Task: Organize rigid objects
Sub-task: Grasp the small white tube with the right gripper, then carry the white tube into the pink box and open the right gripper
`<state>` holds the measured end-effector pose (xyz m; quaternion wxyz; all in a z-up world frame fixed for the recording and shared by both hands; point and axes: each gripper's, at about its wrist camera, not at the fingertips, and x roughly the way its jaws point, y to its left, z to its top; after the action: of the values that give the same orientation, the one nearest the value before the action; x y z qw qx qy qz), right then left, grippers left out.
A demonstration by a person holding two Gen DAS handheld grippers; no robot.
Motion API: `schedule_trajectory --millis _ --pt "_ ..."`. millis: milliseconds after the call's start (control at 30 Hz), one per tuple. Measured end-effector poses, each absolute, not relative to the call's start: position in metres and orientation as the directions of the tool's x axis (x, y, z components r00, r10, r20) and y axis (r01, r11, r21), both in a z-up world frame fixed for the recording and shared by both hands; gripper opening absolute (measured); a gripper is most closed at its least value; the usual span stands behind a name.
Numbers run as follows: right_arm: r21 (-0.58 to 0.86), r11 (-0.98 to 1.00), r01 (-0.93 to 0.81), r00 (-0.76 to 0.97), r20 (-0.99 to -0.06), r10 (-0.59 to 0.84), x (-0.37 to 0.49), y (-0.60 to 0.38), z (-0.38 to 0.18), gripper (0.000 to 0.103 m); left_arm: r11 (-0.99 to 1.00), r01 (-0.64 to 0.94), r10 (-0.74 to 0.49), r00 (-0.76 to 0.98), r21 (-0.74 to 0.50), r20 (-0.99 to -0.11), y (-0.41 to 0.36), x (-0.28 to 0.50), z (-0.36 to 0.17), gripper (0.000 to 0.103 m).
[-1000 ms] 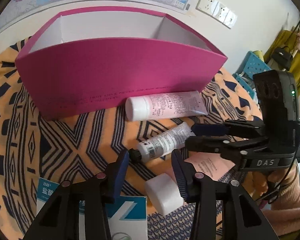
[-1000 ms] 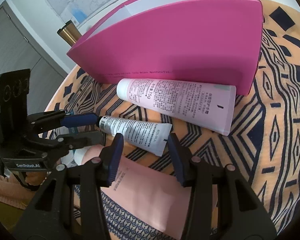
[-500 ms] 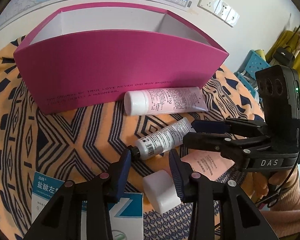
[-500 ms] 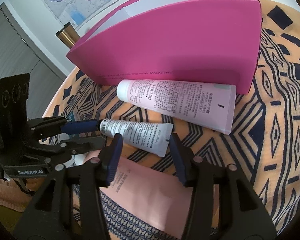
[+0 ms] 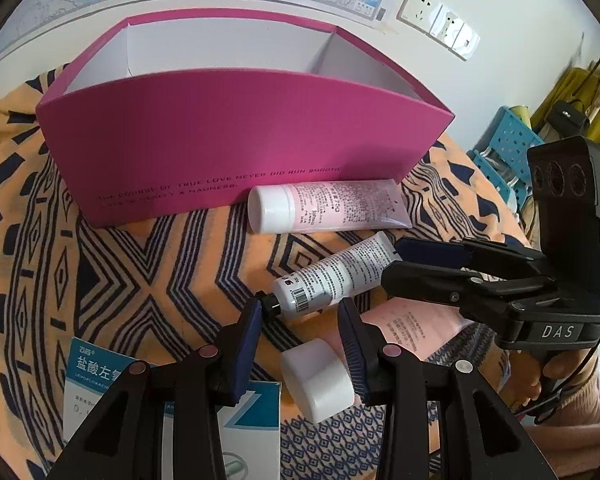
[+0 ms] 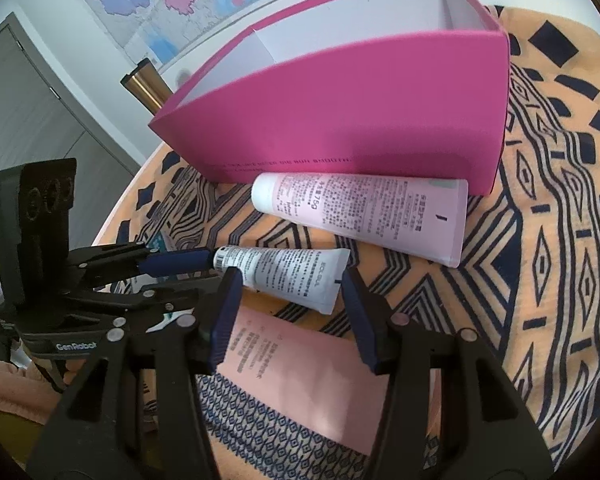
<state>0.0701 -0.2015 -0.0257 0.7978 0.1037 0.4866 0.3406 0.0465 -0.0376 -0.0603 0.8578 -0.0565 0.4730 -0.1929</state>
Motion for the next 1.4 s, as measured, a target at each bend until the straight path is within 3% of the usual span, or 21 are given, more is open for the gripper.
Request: schedule_trajectory --millis 800,1100,1400 --pt "0.421 0.745 -0.518 0.441 -0.615 0.654 0.068 -0.216 0.051 0.054 0.905 0.354 -0.413 0.591 -0.236 -0.693 -0.035 0.045 0.015 0.039" --pt "0.396 0.755 -0.523 0.504 -0.571 0.649 0.094 -0.22 0.077 0.054 0.909 0.376 -0.397 0.655 -0.178 -0.644 -0.047 0.07 0.049 0.039" --pt "0.399 0.773 -0.494 0.531 -0.565 0.631 0.127 -0.226 0.082 0.054 0.919 0.365 -0.371 0.665 -0.151 -0.648 -0.054 0.104 0.058 0.039"
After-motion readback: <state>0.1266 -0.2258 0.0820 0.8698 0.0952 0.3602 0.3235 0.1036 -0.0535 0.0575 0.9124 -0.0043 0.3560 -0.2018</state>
